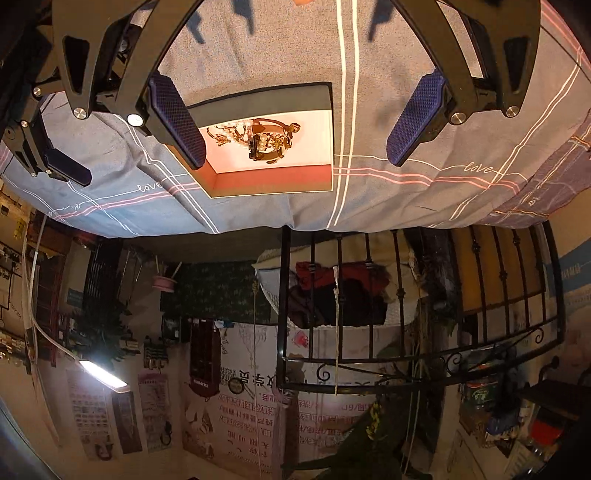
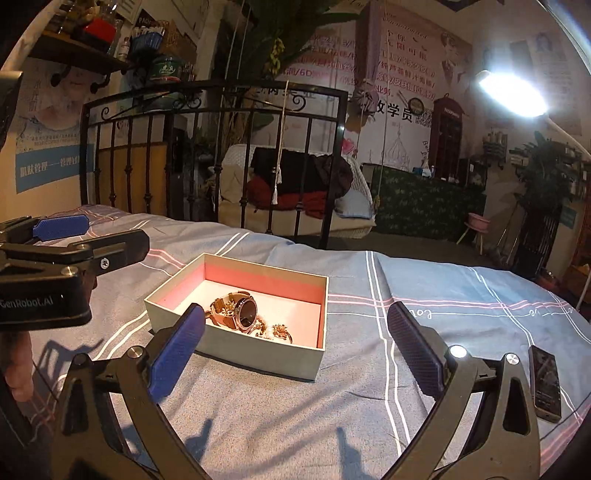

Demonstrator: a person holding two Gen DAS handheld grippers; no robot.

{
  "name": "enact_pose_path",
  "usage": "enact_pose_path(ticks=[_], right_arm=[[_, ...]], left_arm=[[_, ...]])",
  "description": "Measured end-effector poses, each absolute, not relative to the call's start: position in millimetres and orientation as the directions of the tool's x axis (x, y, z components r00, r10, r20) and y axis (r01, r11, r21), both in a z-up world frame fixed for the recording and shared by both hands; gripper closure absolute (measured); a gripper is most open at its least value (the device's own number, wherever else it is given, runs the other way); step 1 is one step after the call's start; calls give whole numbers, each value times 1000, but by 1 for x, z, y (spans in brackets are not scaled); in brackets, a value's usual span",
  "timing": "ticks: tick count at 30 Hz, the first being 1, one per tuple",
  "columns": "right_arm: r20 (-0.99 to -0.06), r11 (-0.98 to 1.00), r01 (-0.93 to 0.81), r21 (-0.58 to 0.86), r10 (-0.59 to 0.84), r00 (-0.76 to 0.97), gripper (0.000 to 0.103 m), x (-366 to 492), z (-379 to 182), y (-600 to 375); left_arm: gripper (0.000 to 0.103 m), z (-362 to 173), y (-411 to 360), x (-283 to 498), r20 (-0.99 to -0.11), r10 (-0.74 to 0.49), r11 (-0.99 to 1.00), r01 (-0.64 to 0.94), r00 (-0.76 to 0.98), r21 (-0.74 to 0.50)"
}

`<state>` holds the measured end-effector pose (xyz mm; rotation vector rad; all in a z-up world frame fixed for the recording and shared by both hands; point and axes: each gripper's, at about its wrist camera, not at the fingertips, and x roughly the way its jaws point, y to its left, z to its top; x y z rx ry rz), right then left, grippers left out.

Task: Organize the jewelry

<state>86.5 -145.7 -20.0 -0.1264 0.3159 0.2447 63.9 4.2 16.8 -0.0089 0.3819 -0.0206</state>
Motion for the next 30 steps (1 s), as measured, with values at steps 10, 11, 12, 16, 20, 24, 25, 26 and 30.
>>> enact_pose_path(ticks=[10,11,12,16,20,24,25,26,30], right_arm=[[-160,971,-235,-53,224,961,6,10,2,-170],[-146,971,-232,-50,223,964,6,7,5,-171],[-135,972,-232,-46,224,965,6,5,7,-173],[-124,973,-229,-40,223,967,6,-1,11,-175],[-128,973,-230,-36,224,966,6,0,12,-177],[-138,972,-233,-36,226,964,6,3,12,-175],[-138,972,-232,-37,225,964,6,3,12,-174],[-139,972,-234,-36,227,964,6,4,12,-175],[-144,972,-234,-34,227,963,6,6,11,-174]], left_arm=[[6,24,16,11,-307,28,999,-39,951,-29],[6,23,16,10,-307,36,998,-47,951,-29],[6,23,15,9,-310,41,998,-53,950,-30],[6,22,12,7,-313,34,999,-45,949,-27],[6,21,7,3,-313,28,999,-34,949,-16],[6,20,5,3,-316,39,999,-42,948,-2],[6,20,4,3,-319,43,999,-44,947,3],[6,19,4,3,-320,43,999,-43,946,5],[6,19,4,3,-321,40,999,-40,946,7]])
